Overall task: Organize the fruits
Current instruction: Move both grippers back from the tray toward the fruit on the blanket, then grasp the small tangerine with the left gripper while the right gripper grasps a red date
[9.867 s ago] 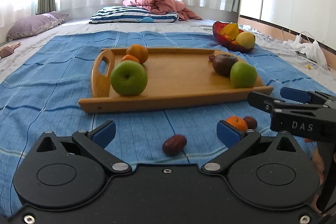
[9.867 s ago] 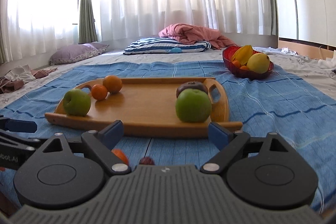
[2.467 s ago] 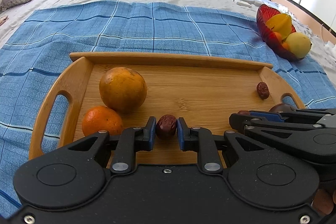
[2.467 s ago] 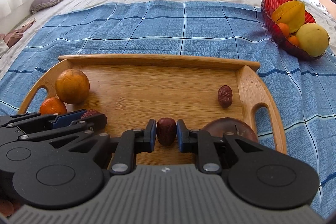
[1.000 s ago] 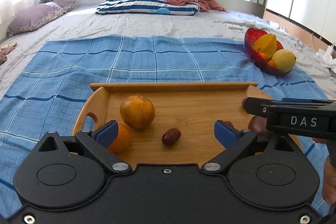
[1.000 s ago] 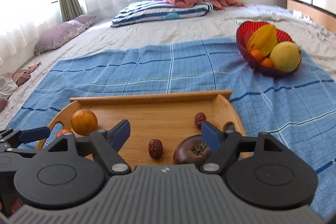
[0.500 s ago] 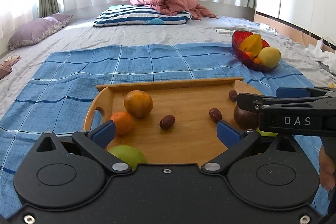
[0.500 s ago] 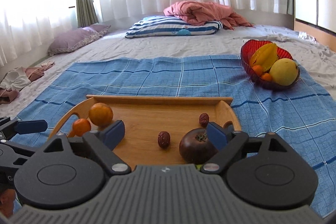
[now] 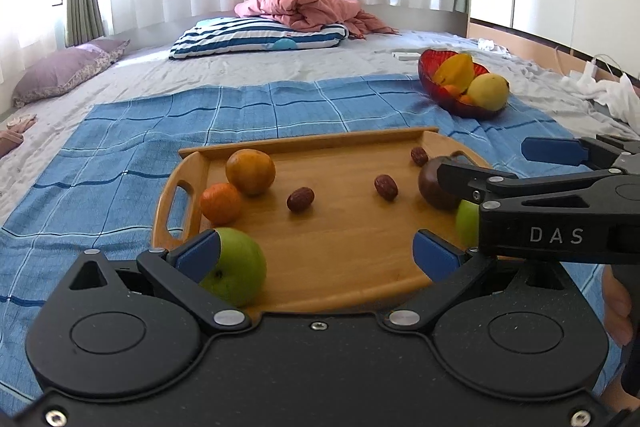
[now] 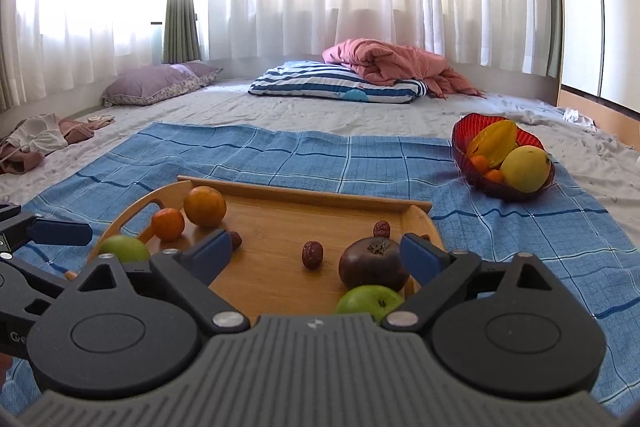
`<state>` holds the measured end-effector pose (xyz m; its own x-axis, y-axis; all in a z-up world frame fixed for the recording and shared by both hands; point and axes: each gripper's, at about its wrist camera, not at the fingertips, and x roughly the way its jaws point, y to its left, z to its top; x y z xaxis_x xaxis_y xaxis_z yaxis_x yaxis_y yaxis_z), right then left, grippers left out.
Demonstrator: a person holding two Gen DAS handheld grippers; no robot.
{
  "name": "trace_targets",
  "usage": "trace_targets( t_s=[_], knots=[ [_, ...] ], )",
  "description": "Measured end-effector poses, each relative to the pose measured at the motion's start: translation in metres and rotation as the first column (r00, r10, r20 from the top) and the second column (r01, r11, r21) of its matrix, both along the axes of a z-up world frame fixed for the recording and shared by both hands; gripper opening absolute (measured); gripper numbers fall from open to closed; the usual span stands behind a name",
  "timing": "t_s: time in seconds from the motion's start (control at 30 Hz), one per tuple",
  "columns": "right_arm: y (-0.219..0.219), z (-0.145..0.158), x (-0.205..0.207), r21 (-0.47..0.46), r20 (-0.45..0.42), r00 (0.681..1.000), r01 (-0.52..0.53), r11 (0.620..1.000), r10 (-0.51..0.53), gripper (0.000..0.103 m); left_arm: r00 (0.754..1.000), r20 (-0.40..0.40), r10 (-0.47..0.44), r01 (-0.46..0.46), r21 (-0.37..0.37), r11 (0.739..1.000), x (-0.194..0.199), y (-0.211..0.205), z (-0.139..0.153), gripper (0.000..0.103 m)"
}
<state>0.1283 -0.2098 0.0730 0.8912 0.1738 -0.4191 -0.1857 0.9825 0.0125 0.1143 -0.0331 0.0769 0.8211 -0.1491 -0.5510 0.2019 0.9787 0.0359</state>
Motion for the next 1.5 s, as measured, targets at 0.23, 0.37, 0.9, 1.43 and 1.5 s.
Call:
trace_targets(
  t_s=[0.23, 0.37, 0.9, 1.43, 1.5],
  knots=[
    [0.0, -0.012, -0.018, -0.013, 0.014, 1.0, 0.0, 1.0, 0.0, 0.1, 1.0, -0.004, -0.01, 0.01, 0.009, 1.0, -0.02, -0.004, -0.013, 0.103],
    [-0.002, -0.019, -0.025, -0.015, 0.012, 1.0, 0.004, 1.0, -0.004, 0.1, 1.0, -0.014, -0.012, 0.012, 0.009, 1.0, -0.027, -0.003, -0.021, 0.103],
    [-0.006, -0.05, -0.056, -0.045, 0.014, 1.0, 0.017, 0.999, -0.017, 0.101, 0.999, -0.047, -0.022, 0.023, 0.023, 0.999, -0.046, 0.001, -0.056, 0.103],
    [-0.01, -0.069, -0.078, -0.027, 0.015, 1.0, 0.014, 1.0, -0.014, 0.101, 0.999, -0.05, -0.016, 0.018, 0.028, 0.999, -0.069, 0.005, -0.076, 0.103],
    [-0.011, -0.072, -0.08, -0.014, 0.008, 1.0, 0.017, 1.0, -0.017, 0.101, 0.998, -0.059, -0.017, 0.018, 0.016, 1.0, -0.071, 0.006, -0.079, 0.103]
  ],
)
